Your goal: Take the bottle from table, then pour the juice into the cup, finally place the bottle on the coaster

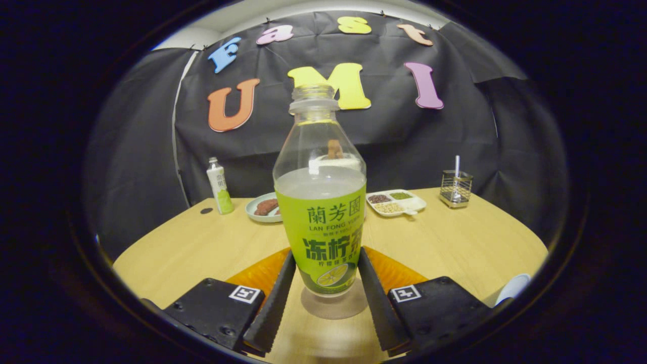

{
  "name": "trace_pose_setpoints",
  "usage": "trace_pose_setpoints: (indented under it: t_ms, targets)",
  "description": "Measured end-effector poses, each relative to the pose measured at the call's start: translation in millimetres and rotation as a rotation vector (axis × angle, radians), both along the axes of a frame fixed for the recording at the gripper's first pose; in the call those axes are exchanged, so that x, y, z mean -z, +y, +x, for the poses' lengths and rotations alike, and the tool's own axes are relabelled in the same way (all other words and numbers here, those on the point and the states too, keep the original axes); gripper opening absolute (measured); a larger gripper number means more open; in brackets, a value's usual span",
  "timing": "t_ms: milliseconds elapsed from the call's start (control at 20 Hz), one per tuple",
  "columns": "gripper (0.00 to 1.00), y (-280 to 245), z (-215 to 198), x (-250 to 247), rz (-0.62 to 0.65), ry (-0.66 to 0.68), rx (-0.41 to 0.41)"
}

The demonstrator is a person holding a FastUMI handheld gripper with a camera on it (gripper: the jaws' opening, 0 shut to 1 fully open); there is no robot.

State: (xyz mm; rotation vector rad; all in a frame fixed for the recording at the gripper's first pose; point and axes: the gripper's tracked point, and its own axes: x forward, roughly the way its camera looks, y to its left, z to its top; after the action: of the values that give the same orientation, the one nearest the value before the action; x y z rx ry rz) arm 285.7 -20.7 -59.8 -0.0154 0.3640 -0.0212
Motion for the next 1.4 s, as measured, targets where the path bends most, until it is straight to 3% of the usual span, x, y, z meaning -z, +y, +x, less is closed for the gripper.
trace_pose_setpoints:
  t_ms: [400,700,1400]
  targets:
    - [0.79,-14.2,7.2,20.0,-0.001,0.027,0.03]
    - [0.79,-3.7,0.8,19.9,-0.07,0.016,0.003]
    - [0.84,1.1,-6.2,24.1,-0.06,0.054,-0.007]
